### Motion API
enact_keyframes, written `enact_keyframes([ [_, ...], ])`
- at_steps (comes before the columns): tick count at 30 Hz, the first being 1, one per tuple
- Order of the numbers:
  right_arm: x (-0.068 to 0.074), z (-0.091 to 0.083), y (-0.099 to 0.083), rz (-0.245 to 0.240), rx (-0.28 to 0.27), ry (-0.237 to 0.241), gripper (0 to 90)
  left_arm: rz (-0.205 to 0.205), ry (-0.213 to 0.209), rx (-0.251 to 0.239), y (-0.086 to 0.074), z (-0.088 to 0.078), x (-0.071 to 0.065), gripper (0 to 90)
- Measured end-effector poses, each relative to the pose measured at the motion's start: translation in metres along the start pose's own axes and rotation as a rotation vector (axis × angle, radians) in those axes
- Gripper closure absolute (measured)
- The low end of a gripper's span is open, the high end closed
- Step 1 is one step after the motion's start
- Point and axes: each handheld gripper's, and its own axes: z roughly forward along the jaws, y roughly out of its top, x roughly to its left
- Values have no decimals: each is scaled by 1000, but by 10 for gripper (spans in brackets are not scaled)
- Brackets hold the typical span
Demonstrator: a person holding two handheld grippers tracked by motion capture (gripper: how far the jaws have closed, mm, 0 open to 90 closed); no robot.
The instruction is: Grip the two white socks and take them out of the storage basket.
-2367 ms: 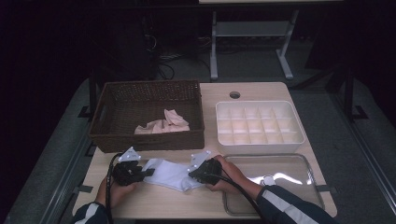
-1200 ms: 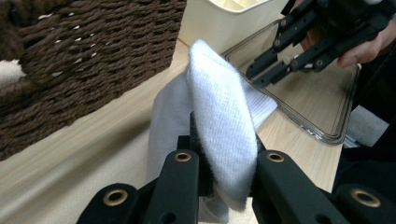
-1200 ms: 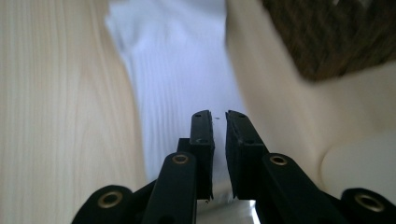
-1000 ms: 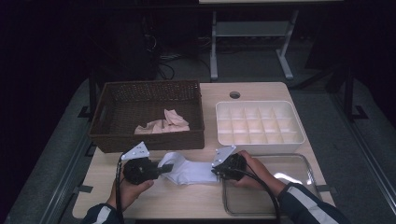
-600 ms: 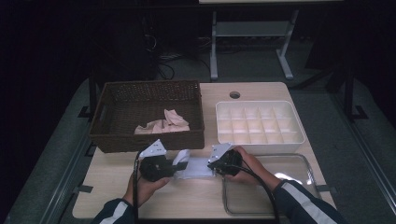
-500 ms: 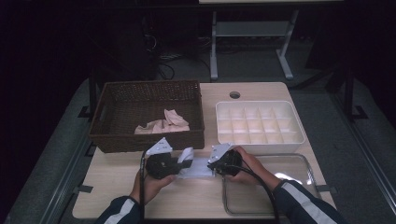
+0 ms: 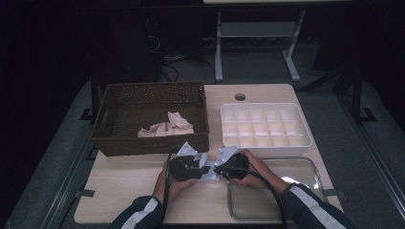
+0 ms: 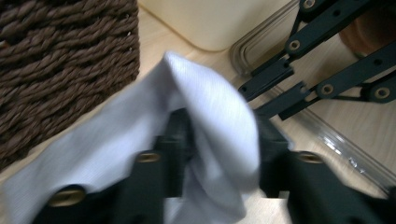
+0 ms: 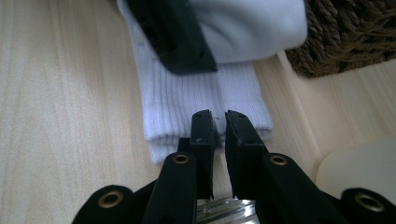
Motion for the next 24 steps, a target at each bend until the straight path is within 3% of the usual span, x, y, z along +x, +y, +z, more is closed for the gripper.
enact_keyframes([
  [3, -1, 0, -1, 6, 2, 4, 799, 30, 0, -18, 1, -8, -4, 414],
  [6, -2, 0, -2, 16, 3, 7, 788, 66, 12, -21, 2, -25, -4, 374],
  [8, -2, 0, -3, 20, 6, 3, 778, 81, 47, -39, 0, -40, 0, 374],
  [10, -2, -2, -3, 40, -4, 10, 770, 78, 95, -44, -3, -53, 7, 392],
  [11, -3, -3, -3, 28, -4, 8, 764, 69, 111, -47, -6, -58, 12, 396],
  [14, -4, -7, -3, 48, -13, 5, 740, 63, 155, -8, -19, -65, 25, 441],
  [15, -5, -9, -4, 51, -18, 4, 729, 63, 152, -1, -22, -64, 29, 463],
  [16, -5, -11, -3, 66, -19, 5, 719, 35, 135, 14, -28, -62, 34, 473],
  [20, -10, -26, -2, 113, -63, -11, 712, 3, 110, 34, -35, -60, 38, 468],
  [22, -11, -33, 2, 123, -83, -44, 713, 14, 114, 36, -36, -61, 39, 447],
  [24, -9, -36, 7, 140, -117, -36, 716, 7, 108, 44, -38, -60, 38, 439],
])
